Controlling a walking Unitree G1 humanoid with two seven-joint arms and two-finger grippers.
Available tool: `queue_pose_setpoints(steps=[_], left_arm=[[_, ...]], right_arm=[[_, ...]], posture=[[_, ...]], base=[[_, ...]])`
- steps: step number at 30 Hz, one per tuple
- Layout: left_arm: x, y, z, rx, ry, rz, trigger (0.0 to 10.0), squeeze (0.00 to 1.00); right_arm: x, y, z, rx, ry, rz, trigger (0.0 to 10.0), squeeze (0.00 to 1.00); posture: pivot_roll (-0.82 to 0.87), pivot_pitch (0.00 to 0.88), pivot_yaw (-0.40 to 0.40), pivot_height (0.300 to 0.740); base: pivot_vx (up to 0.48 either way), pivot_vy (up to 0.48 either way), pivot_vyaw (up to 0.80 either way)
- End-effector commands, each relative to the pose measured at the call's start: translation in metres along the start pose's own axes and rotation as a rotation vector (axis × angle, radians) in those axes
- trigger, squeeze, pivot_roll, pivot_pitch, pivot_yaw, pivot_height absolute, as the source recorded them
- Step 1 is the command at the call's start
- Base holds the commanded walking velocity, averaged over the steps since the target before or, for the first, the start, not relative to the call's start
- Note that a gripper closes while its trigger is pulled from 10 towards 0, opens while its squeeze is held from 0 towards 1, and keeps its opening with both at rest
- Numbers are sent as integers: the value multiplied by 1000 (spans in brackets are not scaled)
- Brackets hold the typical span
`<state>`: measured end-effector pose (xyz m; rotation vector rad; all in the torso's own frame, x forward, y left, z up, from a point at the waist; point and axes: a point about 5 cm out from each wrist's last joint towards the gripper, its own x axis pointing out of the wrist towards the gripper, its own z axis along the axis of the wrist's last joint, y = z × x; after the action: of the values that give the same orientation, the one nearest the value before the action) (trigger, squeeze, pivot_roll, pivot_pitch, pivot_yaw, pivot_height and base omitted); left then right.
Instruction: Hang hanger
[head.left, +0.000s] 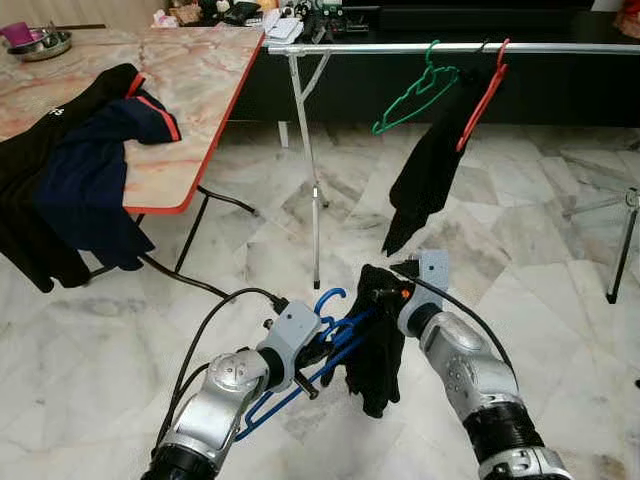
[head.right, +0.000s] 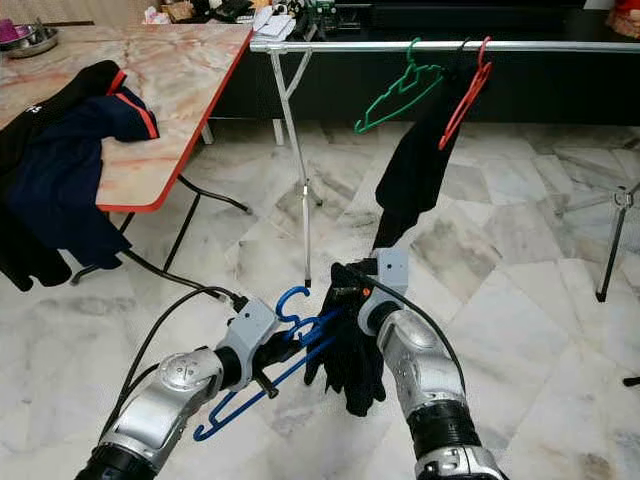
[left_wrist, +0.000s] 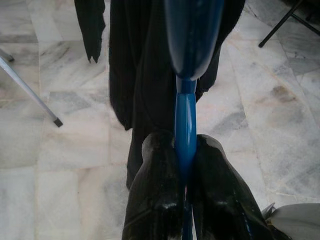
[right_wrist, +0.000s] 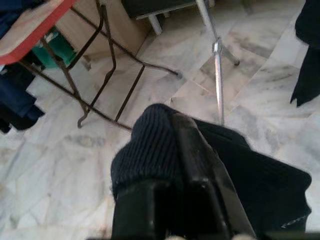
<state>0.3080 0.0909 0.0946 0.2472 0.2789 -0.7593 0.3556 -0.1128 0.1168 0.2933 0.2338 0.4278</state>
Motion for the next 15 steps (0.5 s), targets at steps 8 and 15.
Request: queue_pose_setpoints(steps=[8, 15], left_arm=[[-2, 2, -6, 5, 24, 4, 10000, 0], [-7, 8, -11, 11, 40, 32, 10000, 0]], right_arm=[[-17, -42, -18, -22, 62, -297, 10000, 0], [-22, -49, -19, -23, 64, -349, 10000, 0]], posture=[[-30, 215, 14, 740], [-30, 214, 15, 740]], base=[[0, 0, 0], [0, 0, 0]])
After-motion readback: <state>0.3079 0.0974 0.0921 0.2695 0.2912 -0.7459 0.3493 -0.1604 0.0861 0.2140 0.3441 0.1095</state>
